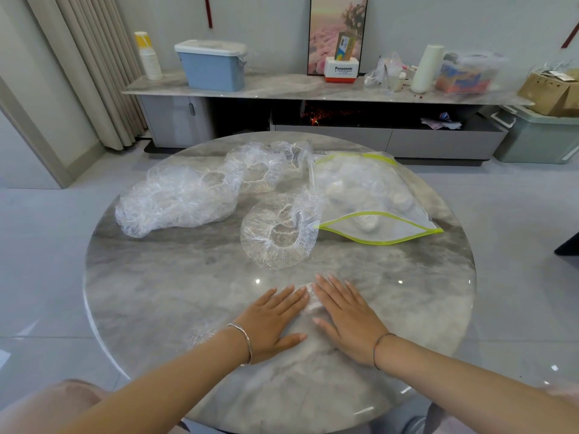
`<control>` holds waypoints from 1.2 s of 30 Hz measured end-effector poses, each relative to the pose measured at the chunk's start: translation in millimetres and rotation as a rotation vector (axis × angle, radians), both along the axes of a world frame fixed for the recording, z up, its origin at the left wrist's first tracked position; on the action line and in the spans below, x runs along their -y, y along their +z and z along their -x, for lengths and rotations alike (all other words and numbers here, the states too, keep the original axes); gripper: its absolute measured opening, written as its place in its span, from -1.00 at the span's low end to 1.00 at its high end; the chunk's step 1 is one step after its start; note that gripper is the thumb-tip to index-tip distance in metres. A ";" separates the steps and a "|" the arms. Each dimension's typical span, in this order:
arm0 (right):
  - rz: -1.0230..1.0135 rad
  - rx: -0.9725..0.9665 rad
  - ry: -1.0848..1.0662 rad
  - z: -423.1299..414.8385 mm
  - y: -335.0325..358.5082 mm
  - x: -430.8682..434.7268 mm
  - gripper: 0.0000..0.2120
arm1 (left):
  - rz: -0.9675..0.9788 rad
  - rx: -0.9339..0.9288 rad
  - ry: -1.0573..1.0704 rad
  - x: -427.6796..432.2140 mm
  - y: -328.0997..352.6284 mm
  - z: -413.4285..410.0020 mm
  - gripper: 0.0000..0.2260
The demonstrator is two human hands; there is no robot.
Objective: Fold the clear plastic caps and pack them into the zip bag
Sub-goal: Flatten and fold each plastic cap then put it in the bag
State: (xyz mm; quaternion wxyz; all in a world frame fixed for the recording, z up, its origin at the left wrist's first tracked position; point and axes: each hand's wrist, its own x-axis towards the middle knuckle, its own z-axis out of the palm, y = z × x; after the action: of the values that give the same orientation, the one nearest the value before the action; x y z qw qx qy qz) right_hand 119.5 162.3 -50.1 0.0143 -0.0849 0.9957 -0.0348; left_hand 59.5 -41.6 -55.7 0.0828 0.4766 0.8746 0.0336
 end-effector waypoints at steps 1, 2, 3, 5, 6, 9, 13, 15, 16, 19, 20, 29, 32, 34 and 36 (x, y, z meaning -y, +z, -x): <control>-0.002 0.060 -0.015 -3.6 -1.1 0.4 -0.32 | -0.023 0.000 -0.001 -0.9 0.0 -1.1 -0.26; 0.012 0.089 -0.003 -6.1 -1.5 -0.2 -0.22 | -0.022 0.000 0.001 -1.8 0.7 -1.0 -0.27; 0.046 0.078 0.028 -6.7 -3.8 -2.9 -0.15 | -0.012 0.007 0.006 -2.6 0.4 -0.4 -0.28; 0.109 0.141 0.023 -9.0 -6.6 -7.5 -0.11 | -0.012 0.024 0.011 -3.4 1.7 -0.6 -0.30; 0.113 0.152 0.029 -9.3 -7.1 -8.2 -0.11 | -0.015 0.022 0.010 -3.3 1.6 -0.5 -0.30; 0.133 0.187 0.030 -9.7 -6.8 -6.3 -0.11 | 0.005 0.042 0.007 -3.8 1.5 0.0 -0.28; 0.122 0.191 0.036 -5.9 -0.5 -7.2 -0.10 | -0.032 0.036 0.064 0.3 1.1 2.2 -0.27; 0.116 0.055 0.071 -2.4 6.7 -9.7 -0.19 | -0.071 -0.017 0.099 2.5 3.1 3.7 -0.37; 0.116 -0.043 0.099 -1.8 9.7 -10.8 -0.28 | -0.097 -0.020 0.123 3.6 5.0 4.8 -0.41; 0.194 -0.129 0.165 -1.1 15.0 -12.0 -0.51 | -0.184 0.023 0.137 3.5 16.2 1.7 -0.27; 0.223 -0.106 0.190 -1.9 16.0 -10.5 -0.55 | -0.198 0.046 0.154 3.7 18.3 0.8 -0.19; 0.147 -0.134 0.288 2.2 4.5 -2.2 -0.71 | -0.314 0.051 0.108 5.5 10.8 5.8 -0.40; 0.256 -0.154 0.222 8.4 7.0 -0.6 -0.82 | -0.279 0.140 0.104 4.5 14.3 6.5 -0.48; 0.403 -0.129 0.124 12.7 10.4 0.5 -0.90 | -0.306 0.172 0.130 1.4 13.8 8.7 -0.53; 0.611 0.001 -0.020 14.1 15.9 3.3 -0.92 | -0.367 0.213 0.224 -3.2 14.4 8.2 -0.53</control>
State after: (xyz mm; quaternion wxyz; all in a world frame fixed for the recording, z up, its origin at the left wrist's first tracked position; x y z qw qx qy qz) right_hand 105.4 159.0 -34.2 -0.0118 -0.0755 0.9399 -0.3327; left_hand 51.4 -38.4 -41.3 0.0823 0.3772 0.8876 0.2513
